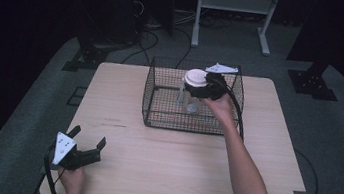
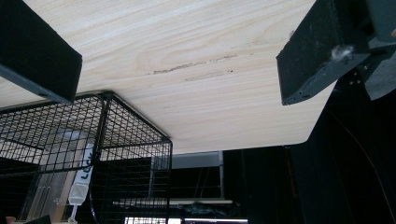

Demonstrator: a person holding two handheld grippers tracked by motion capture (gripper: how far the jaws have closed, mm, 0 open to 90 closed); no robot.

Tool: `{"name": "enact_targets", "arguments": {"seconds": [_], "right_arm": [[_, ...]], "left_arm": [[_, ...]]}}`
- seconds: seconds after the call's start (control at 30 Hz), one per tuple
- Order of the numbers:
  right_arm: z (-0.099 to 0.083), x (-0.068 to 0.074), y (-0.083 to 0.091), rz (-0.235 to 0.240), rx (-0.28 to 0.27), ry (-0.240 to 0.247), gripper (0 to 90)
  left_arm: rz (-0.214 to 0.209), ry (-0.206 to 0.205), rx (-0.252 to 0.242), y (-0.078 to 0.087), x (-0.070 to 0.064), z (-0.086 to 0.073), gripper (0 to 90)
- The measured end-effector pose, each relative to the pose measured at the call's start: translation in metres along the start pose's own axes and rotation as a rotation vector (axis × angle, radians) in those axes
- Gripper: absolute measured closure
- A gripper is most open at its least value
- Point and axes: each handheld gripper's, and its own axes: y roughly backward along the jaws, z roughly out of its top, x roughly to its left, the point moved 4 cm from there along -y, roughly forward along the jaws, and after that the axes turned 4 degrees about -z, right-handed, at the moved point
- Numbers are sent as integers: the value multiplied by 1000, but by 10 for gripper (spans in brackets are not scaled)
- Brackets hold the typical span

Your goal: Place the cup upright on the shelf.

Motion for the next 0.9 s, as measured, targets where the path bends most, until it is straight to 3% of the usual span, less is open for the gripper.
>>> {"name": "enact_targets", "arguments": {"seconds": [0.4, 0.9], "right_arm": [[0, 3, 0, -25, 8, 6, 18], [10, 2, 10, -40, -39, -8, 0]], "left_arm": [[-1, 0, 0, 0, 0, 0, 0], [0, 0, -1, 0, 0, 0, 0]]}}
